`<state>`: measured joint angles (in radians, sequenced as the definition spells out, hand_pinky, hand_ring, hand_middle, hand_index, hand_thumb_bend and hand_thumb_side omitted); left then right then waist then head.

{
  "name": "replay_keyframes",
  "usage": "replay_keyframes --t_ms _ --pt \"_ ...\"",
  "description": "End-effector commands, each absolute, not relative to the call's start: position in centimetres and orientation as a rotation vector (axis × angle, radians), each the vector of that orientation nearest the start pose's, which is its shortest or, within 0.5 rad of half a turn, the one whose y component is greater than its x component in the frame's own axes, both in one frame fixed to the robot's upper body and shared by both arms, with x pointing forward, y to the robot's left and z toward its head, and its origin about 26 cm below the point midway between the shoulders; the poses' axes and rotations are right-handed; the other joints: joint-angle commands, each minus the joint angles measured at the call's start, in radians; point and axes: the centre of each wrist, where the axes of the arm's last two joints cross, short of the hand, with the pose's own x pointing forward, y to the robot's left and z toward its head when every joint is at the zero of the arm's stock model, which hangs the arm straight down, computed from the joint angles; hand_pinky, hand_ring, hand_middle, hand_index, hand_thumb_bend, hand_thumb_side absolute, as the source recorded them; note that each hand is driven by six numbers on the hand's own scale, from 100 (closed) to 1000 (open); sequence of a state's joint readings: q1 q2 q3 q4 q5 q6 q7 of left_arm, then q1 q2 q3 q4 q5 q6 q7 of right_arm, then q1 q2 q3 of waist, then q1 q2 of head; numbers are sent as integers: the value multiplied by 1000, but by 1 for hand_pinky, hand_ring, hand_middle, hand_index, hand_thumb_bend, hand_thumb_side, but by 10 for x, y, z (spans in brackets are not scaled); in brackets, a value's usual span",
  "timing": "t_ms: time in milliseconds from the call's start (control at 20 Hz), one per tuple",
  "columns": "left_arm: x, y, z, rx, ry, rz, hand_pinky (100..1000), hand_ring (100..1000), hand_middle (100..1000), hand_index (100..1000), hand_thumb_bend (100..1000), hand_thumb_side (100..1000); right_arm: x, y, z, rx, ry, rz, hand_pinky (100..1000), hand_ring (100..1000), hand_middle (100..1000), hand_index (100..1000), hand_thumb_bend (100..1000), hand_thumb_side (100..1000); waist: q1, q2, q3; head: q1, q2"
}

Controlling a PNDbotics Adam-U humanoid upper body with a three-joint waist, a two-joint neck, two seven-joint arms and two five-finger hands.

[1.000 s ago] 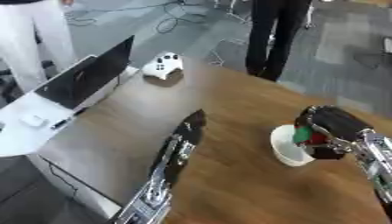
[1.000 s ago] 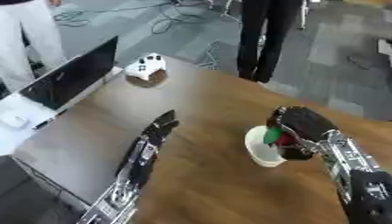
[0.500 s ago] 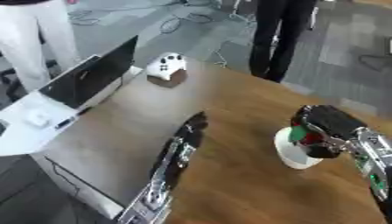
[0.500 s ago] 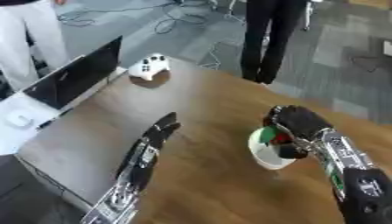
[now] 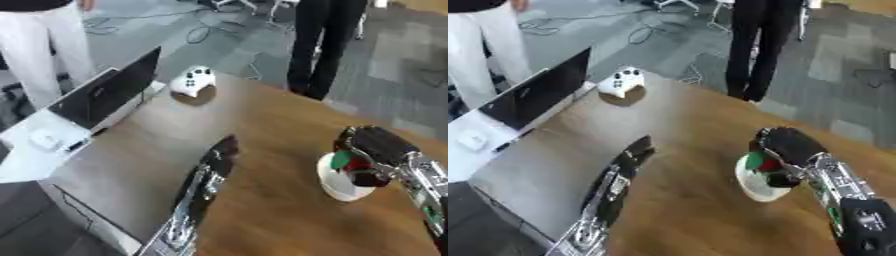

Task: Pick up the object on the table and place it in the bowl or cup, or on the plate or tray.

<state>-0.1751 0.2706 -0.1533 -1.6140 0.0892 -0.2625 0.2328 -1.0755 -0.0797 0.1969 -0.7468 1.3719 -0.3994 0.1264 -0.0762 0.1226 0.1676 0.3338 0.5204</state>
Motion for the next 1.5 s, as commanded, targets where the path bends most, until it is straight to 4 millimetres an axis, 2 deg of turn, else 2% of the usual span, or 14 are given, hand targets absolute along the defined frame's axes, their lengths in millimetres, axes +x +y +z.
replay_keyframes --t_ms 50,150,200,250,350,550,900,950,1000,1050,1150,1200,1250,1500 --pt "318 246 63 70 -2066 -101 1000 911 935 880 588 878 490 -106 179 1257 2163 -2485 461 472 435 549 263 190 6 -10 1 -13 -16" --pt "318 246 63 71 -2066 -100 1000 911 935 880 589 878 490 -106 180 1243 2163 -2485 553 588 584 697 315 344 5 -9 2 -13 -16" --pt "317 246 63 72 -2066 -100 1000 911 935 880 589 878 490 -107 180 1237 2164 -2484 560 594 592 704 319 355 5 -9 2 -13 -16" --pt "317 246 63 72 -2065 -100 1000 911 934 880 589 878 490 -107 181 1232 2165 -2480 603 647 663 750 347 440 5 -9 1 -13 -15" --pt "317 246 62 73 -2064 -99 1000 910 934 880 588 878 490 -107 183 1221 2174 -2462 646 731 739 796 365 517 5 -10 0 -13 -15" --pt "317 247 61 77 -2060 -100 1000 910 934 879 589 878 490 -108 187 1219 2188 -2429 686 790 780 818 359 591 4 -12 -4 -12 -14" --pt "316 248 59 82 -2054 -99 1000 909 933 879 590 878 491 -110 192 1236 2167 -2432 688 797 794 826 355 612 5 -17 -8 -11 -10" --pt "316 248 59 83 -2053 -99 1000 909 932 879 590 878 491 -110 193 1237 2167 -2429 674 745 760 811 340 604 5 -18 -9 -11 -9" --pt "315 249 59 83 -2053 -98 1000 909 932 879 590 878 491 -110 194 1238 2171 -2422 682 770 783 819 347 609 5 -19 -10 -11 -8" --pt "315 249 58 84 -2051 -98 1000 909 932 879 590 878 491 -111 195 1236 2183 -2408 642 668 663 774 285 570 6 -20 -11 -12 -7" --pt "314 250 57 90 -2047 -94 1000 908 932 879 590 878 490 -112 196 1219 2237 -2368 648 667 653 761 228 539 6 -24 -17 -8 -4" --pt "314 251 56 95 -2044 -92 1000 908 932 879 590 878 489 -114 196 1198 2293 -2339 647 664 652 763 231 541 5 -26 -22 -5 -2" --pt "313 252 55 99 -2041 -90 1000 908 932 879 590 878 488 -115 196 1177 2347 -2315 671 686 655 753 190 520 5 -29 -26 -2 0" --pt "309 260 49 136 -2019 -73 1000 908 932 880 589 877 486 -136 188 936 2867 -2139 769 795 728 751 100 515 0 -49 -63 12 10"
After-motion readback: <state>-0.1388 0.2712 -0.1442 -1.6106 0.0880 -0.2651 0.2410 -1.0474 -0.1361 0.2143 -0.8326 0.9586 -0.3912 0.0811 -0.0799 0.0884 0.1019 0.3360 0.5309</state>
